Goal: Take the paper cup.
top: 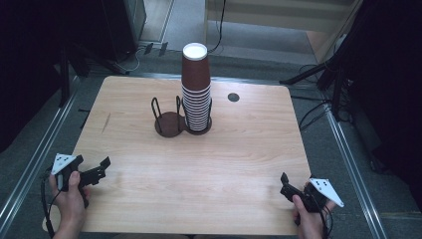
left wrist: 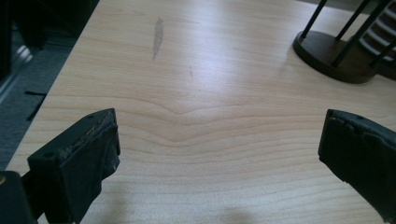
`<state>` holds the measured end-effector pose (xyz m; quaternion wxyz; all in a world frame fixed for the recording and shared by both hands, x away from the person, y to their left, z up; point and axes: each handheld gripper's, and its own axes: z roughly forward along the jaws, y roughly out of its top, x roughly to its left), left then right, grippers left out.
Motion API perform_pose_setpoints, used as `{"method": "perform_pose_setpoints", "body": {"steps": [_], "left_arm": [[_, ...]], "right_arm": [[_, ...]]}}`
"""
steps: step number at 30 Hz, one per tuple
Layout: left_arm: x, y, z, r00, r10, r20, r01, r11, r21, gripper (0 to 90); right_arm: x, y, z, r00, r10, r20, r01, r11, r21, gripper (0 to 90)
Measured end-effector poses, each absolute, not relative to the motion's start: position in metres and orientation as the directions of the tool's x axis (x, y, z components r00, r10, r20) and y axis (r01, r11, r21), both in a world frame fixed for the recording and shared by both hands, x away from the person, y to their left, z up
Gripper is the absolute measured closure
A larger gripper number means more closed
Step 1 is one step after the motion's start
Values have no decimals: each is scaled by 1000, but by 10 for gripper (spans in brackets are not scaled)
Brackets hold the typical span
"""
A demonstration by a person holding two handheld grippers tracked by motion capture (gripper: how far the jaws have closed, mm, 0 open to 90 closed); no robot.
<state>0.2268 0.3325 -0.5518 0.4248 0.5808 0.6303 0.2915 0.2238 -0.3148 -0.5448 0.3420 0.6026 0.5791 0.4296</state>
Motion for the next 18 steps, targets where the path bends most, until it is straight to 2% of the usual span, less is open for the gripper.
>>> {"method": "perform_pose_setpoints", "body": {"steps": [5, 8, 18], "left_arm": [[225, 323, -551, -31, 993, -118, 466, 119, 877, 0], [224, 323, -551, -18, 994, -109, 461, 105, 881, 0], [230, 322, -551, 22, 995, -99, 499, 75, 863, 0]], "right_arm": [[231, -321, -542, -18, 989, 146, 415, -125, 901, 0], [236, -323, -540, -10, 984, 179, 416, -158, 895, 3], [247, -292, -514, -86, 990, 112, 369, -73, 926, 14]]}}
